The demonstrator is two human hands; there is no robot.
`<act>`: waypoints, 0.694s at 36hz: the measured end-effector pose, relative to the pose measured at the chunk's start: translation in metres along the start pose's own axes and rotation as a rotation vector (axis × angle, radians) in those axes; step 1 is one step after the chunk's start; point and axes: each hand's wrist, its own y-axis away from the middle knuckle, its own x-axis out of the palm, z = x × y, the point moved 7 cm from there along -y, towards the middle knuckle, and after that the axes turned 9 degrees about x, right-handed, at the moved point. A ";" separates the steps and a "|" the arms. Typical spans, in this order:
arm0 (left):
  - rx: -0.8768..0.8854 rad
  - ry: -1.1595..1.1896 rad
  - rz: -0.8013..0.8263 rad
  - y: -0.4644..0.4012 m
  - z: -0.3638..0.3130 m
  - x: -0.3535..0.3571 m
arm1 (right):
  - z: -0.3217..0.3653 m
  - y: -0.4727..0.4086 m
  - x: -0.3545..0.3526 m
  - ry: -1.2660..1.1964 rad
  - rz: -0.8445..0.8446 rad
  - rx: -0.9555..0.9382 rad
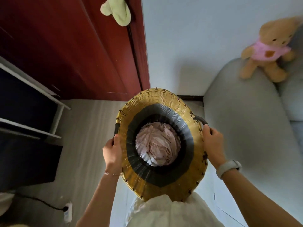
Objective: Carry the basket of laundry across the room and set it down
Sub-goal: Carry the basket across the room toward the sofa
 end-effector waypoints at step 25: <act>0.001 -0.272 0.430 -0.275 -0.042 0.270 | 0.001 -0.280 0.093 -0.019 -0.142 0.348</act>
